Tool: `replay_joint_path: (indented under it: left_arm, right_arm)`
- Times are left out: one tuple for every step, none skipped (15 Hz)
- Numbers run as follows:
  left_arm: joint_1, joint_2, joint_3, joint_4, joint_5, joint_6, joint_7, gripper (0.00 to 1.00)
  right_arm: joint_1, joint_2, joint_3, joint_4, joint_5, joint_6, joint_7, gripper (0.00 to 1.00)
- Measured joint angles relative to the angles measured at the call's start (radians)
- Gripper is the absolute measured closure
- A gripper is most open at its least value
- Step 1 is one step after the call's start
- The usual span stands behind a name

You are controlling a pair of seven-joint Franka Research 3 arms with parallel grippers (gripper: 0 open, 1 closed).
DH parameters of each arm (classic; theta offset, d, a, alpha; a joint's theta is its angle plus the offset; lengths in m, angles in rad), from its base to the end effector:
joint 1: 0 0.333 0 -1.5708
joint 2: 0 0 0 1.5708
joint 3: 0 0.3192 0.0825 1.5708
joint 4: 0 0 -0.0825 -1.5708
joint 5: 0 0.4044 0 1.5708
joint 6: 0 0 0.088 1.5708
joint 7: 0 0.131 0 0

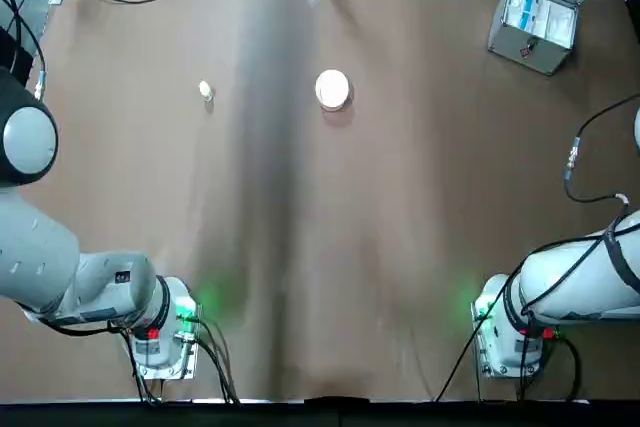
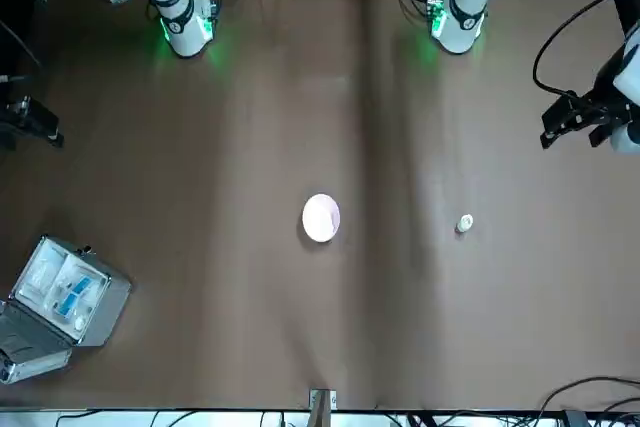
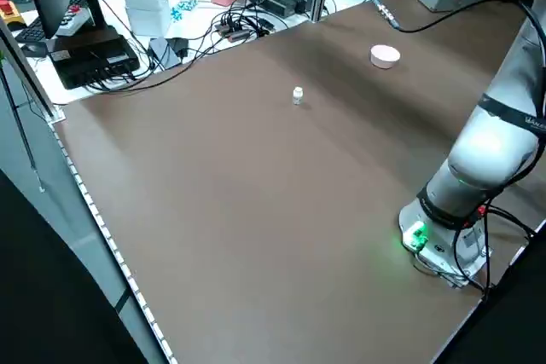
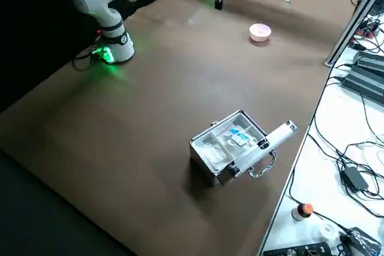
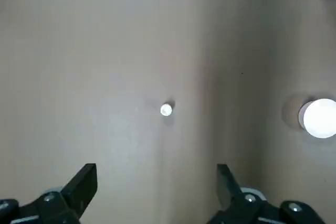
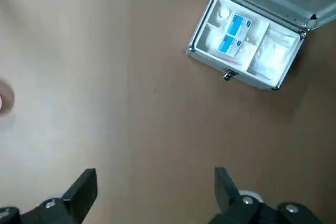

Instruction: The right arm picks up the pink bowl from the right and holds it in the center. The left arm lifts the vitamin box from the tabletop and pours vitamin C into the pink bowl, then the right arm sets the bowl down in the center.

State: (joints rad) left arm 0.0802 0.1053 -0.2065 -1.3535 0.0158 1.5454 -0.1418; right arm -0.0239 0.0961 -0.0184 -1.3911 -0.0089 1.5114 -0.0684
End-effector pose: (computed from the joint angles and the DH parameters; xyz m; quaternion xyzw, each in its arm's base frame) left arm 0.6029 -0.0669 0.6473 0.9990 0.0093 0.0436 0.0088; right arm 0.5994 -0.0260 0.6300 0.9998 0.0128 0.0118 0.0060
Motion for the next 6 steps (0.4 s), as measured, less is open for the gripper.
replay_joint_path:
  left_arm:
    - [0.001, 0.000, 0.000, 0.000, 0.000, 0.000, 0.000, 0.00]
    - [0.001, 0.000, 0.000, 0.000, 0.000, 0.000, 0.000, 0.00]
    - [0.001, 0.000, 0.000, 0.000, 0.000, 0.000, 0.000, 0.00]
    - [0.001, 0.000, 0.000, 0.000, 0.000, 0.000, 0.000, 0.00]
    - [0.001, 0.000, 0.000, 0.000, 0.000, 0.000, 0.000, 0.00]
    - [0.001, 0.000, 0.000, 0.000, 0.000, 0.000, 0.000, 0.00]
  right_arm:
    - [-0.001, -0.003, 0.000, 0.000, 0.000, 0.000, 0.000, 0.01]
    - [-0.003, -0.006, 0.000, 0.000, 0.000, 0.000, 0.000, 0.01]
    - [-0.003, -0.007, 0.000, 0.000, 0.000, 0.000, 0.000, 0.01]
    - [-0.003, -0.007, 0.000, 0.000, 0.000, 0.000, 0.000, 0.01]
    - [-0.004, -0.007, 0.000, 0.000, 0.000, 0.000, 0.000, 0.01]
    - [-0.009, -0.007, -0.001, 0.000, 0.000, -0.001, 0.000, 0.01]
